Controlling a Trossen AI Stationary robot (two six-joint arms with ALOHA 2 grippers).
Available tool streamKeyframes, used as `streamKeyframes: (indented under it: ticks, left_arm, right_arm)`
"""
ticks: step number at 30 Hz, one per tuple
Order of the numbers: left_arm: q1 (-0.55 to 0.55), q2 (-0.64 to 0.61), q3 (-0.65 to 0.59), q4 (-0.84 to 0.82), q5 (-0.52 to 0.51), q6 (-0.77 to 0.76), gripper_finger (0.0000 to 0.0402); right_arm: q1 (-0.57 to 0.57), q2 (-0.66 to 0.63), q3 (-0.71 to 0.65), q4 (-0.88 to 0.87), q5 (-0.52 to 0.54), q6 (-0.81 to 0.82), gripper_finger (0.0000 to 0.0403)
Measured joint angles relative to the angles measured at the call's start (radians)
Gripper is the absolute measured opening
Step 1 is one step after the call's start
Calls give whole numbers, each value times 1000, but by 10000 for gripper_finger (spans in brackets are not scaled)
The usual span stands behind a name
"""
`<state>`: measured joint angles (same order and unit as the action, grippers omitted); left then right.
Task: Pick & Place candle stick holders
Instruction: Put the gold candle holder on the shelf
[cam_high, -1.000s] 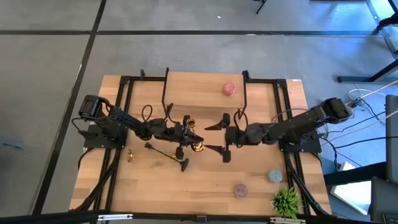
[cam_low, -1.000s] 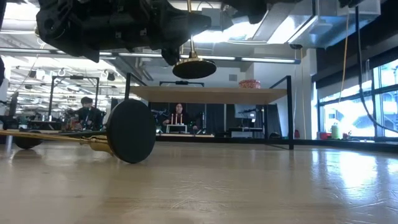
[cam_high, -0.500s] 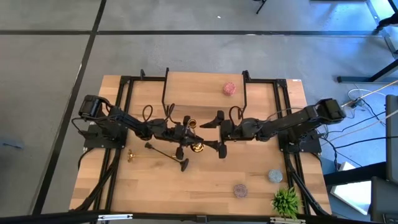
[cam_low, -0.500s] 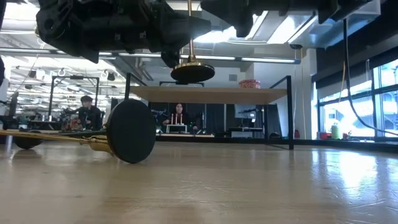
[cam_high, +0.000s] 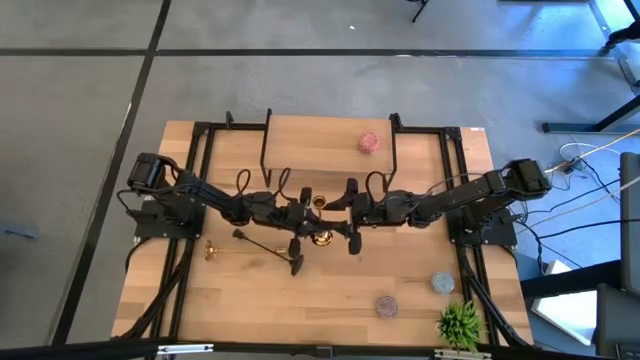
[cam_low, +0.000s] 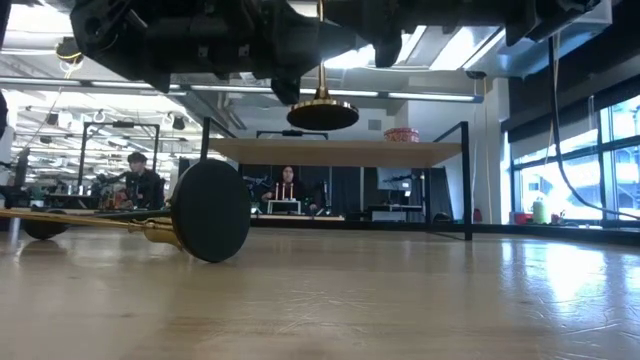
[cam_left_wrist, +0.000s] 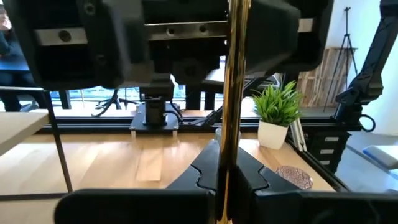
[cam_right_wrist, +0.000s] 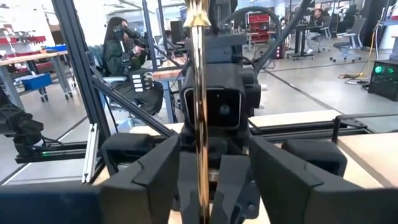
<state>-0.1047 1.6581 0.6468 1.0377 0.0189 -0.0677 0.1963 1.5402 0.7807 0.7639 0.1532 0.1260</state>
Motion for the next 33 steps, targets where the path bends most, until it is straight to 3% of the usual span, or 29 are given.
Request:
streamKeyframes:
  ticks: [8, 25, 33]
  left_arm:
    - [0, 0, 0, 5, 0, 1, 4]
    - [16, 1, 29, -12, 3, 19, 4]
    - [16, 1, 29, -18, 6, 13, 4]
  right_arm:
    - [0, 0, 0, -4, 0, -2, 154]
    - [1, 15, 0, 3, 0, -14, 148]
    - [1, 15, 0, 3, 0, -13, 100]
